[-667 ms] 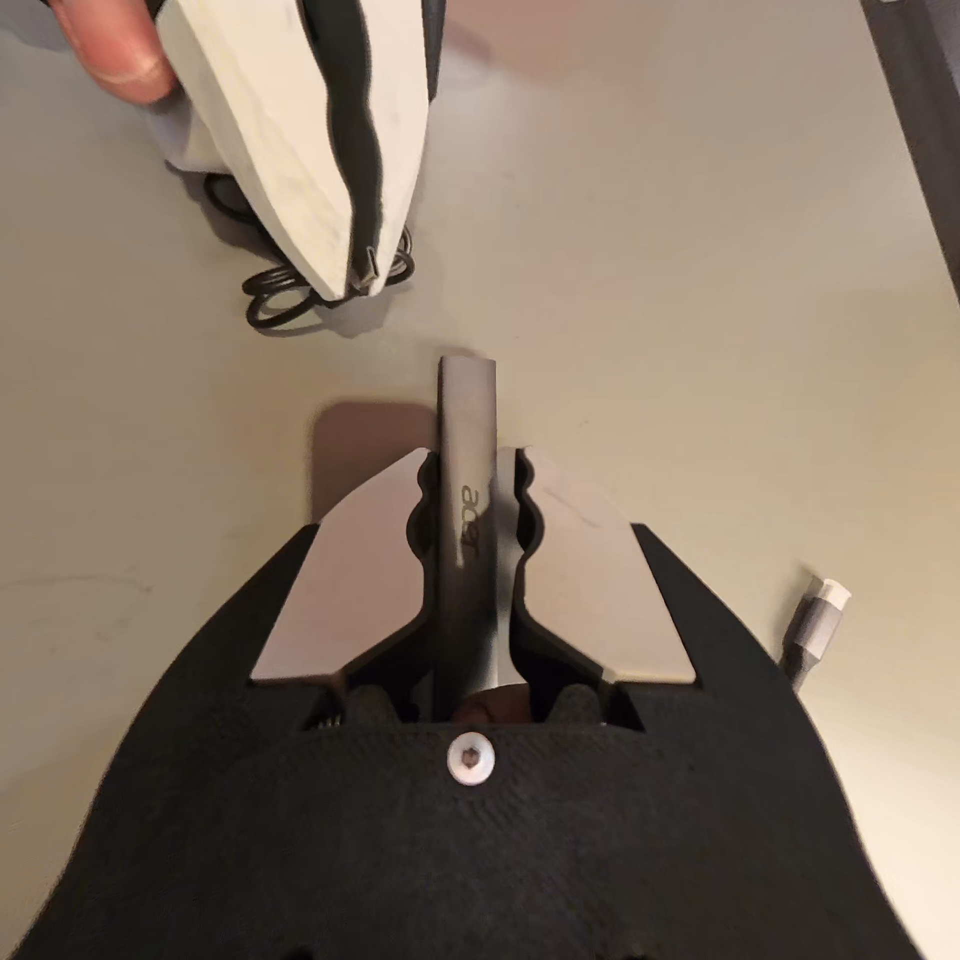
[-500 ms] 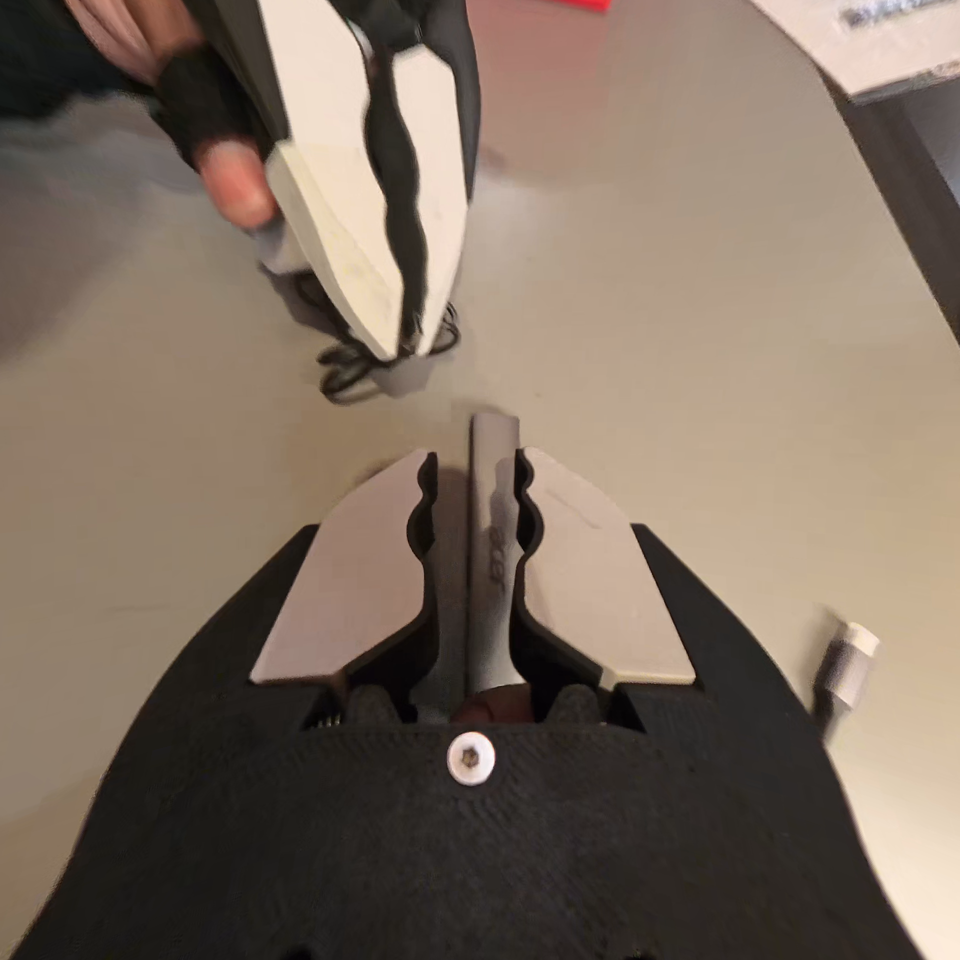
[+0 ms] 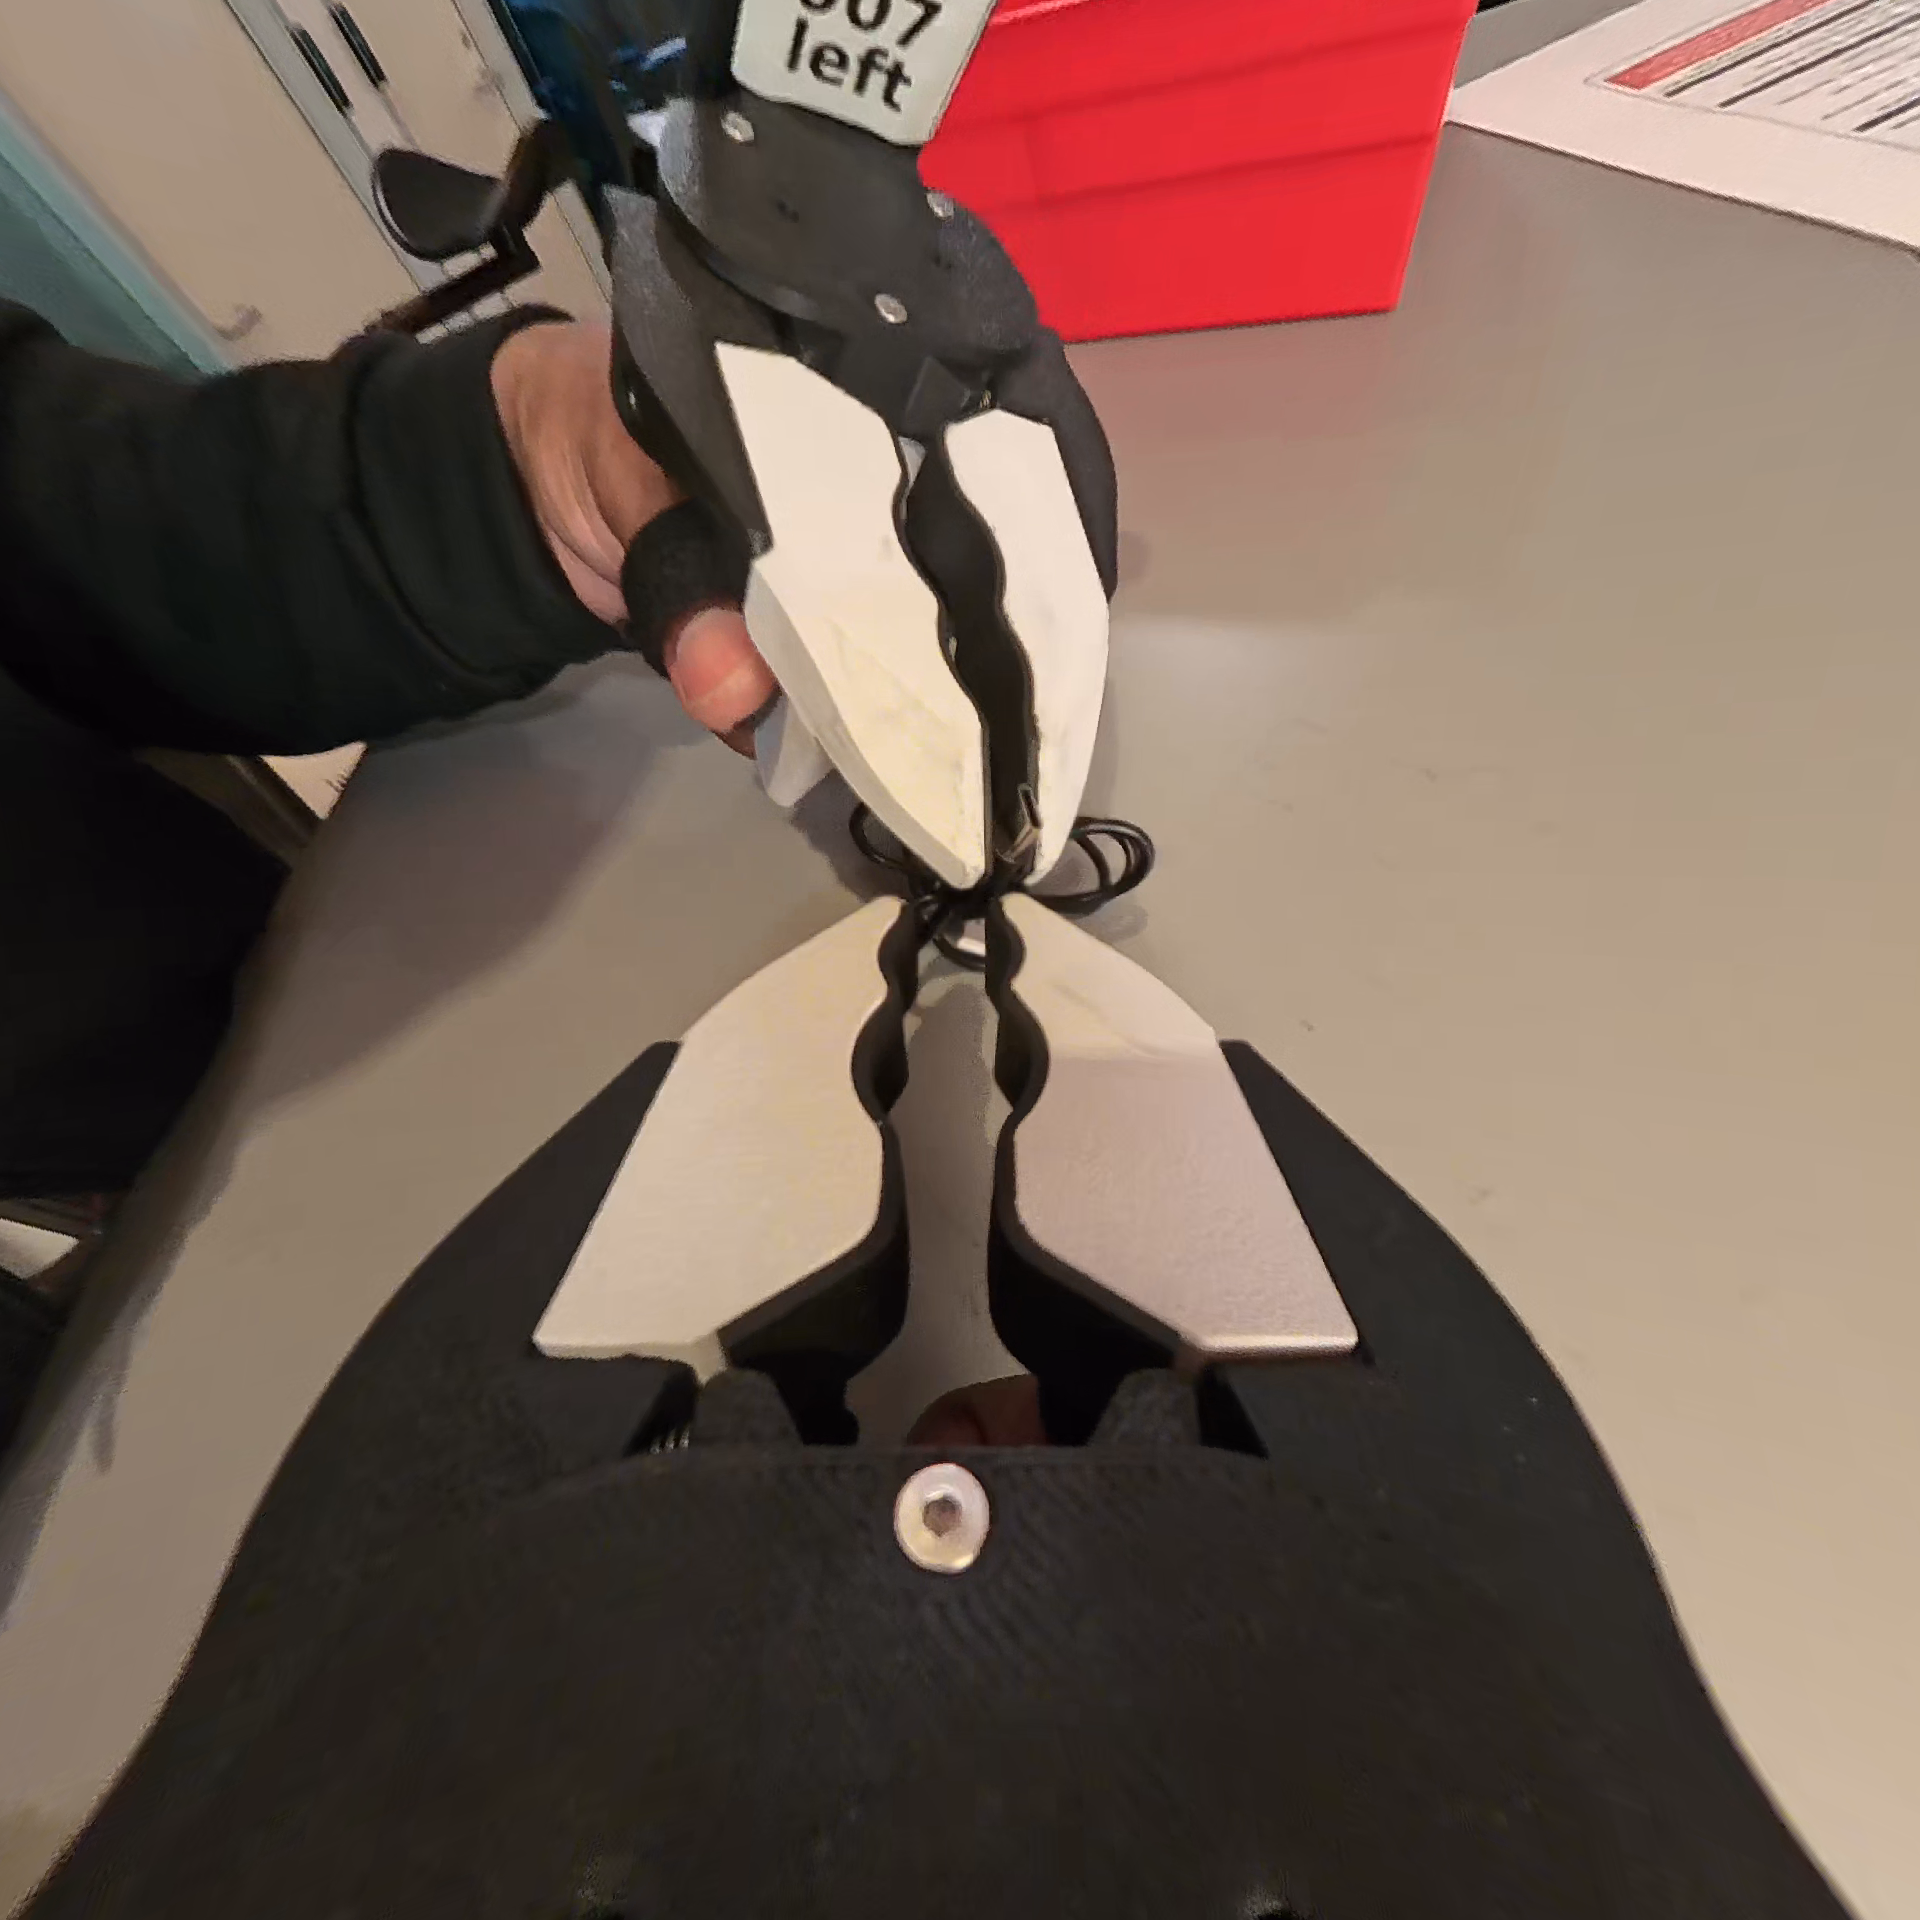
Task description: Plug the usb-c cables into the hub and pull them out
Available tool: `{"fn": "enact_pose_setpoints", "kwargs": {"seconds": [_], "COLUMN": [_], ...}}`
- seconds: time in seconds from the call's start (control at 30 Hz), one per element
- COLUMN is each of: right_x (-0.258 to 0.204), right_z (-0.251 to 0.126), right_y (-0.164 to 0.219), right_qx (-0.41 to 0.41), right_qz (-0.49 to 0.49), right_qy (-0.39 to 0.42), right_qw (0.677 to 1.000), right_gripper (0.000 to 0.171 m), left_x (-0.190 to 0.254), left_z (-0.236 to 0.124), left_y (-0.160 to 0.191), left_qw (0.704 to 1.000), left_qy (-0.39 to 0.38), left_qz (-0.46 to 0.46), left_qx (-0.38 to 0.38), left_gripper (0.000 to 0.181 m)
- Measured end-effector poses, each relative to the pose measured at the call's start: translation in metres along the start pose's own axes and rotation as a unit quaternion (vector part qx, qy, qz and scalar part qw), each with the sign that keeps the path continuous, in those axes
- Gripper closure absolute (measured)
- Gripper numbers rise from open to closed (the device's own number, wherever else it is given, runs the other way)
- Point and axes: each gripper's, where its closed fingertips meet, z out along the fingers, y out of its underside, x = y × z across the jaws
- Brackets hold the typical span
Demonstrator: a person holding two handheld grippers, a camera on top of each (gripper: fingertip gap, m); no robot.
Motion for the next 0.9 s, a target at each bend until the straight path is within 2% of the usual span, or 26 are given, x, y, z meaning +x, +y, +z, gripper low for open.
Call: {"fn": "enact_pose_setpoints", "kwargs": {"seconds": [0.03, 0.47, 0.67, 0.8, 0.9], "right_x": [-0.001, -0.009, -0.006, -0.001, 0.001], "right_z": [0.000, -0.001, 0.004, 0.001, 0.000], "right_y": [-0.002, -0.005, -0.002, -0.013, -0.018], "right_qx": [0.005, 0.022, 0.012, 0.051, 0.074], "right_qz": [0.006, 0.035, 0.031, 0.074, 0.094], "right_qy": [-0.005, -0.041, -0.026, -0.030, -0.035], "right_qw": [1.000, 0.998, 0.999, 0.996, 0.992], "right_gripper": [0.159, 0.163, 0.168, 0.169, 0.169], "left_x": [0.001, 0.012, 0.014, 0.006, 0.001], "left_z": [-0.001, -0.005, -0.006, -0.009, -0.011], "left_y": [-0.001, -0.008, -0.006, -0.007, -0.007], "left_qw": [1.000, 0.997, 0.998, 0.998, 0.997], "left_qy": [0.002, 0.007, 0.007, -0.024, -0.042], "left_qz": [-0.002, 0.046, 0.045, 0.027, 0.017], "left_qx": [0.004, 0.055, 0.046, 0.049, 0.066], "left_gripper": [0.174, 0.175, 0.174, 0.153, 0.149]}}
